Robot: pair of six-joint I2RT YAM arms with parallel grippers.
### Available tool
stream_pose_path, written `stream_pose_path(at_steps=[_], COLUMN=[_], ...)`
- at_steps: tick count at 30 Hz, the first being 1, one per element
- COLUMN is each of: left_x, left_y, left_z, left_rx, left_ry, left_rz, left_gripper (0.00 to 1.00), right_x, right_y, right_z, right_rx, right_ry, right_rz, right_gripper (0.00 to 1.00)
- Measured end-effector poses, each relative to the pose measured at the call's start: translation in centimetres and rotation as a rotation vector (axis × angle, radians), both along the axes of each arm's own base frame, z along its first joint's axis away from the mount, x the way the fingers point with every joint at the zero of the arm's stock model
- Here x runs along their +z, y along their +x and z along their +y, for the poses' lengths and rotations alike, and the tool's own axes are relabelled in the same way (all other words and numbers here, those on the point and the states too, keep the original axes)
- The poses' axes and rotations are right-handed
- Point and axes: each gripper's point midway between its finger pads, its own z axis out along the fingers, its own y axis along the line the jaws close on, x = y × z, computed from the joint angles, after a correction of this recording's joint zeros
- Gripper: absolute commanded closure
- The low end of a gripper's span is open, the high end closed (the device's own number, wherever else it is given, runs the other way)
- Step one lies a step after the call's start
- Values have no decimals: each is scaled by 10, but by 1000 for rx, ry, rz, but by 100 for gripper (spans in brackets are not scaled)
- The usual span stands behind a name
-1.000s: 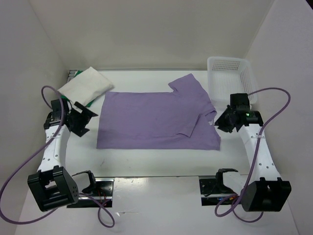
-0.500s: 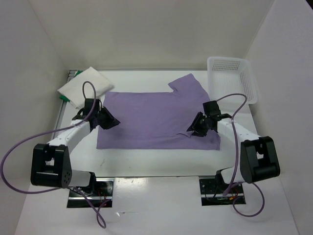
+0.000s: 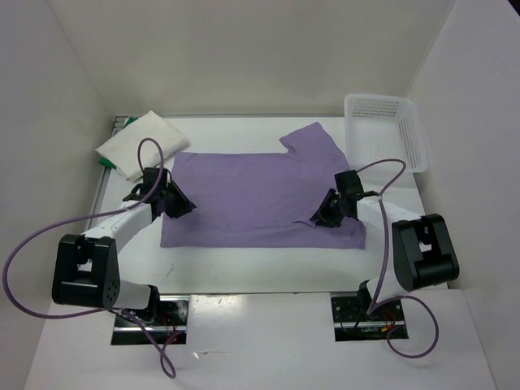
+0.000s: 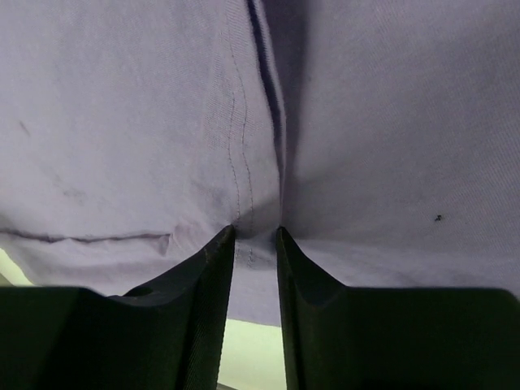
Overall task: Fold and stack the t-shirts
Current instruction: Fold the flattened tshirt in 1/3 of the way
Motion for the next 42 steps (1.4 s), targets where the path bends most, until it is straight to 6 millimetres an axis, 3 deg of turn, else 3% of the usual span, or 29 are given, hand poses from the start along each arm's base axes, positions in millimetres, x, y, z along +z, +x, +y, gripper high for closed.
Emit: stream_pose_path(at_steps=[7, 12, 16, 20, 23, 27, 32, 34, 35, 38, 42], left_x=[-10, -15, -15, -12, -12, -11, -2, 4, 7, 12, 10], left_y=[-8, -10, -11, -10, -10, -10, -5, -2, -1, 0, -1], left_z=[3, 8, 10, 11, 11, 11, 11, 11, 11, 11, 10], left_rx=[9, 24, 33, 36, 36, 37, 38, 39, 38, 38, 33], left_ry=[13, 22, 25, 26, 27, 26, 24, 22, 21, 20, 22], left_rz=[26, 33, 34, 21, 21, 20, -2, -20, -29, -47, -31], left_gripper=[72, 72, 72, 72, 72, 72, 72, 72, 72, 72, 72], right_x=[-6, -2, -1, -5, -1, 25, 54, 54, 52, 49, 48], right_y=[-3, 1, 16, 45, 73, 100, 121, 120, 117, 99, 61], right_z=[5, 12, 19, 32, 50, 67, 80, 76, 74, 65, 63], right_rx=[16, 31, 45, 64, 95, 122, 162, 163, 165, 170, 204], right_ry=[28, 60, 82, 94, 92, 83, 56, 32, 19, -6, -17], right_rz=[17, 15, 18, 30, 5, -79, -167, -174, -171, -161, -142], right_gripper=[84, 86, 89, 89, 85, 64, 63, 71, 83, 100, 100])
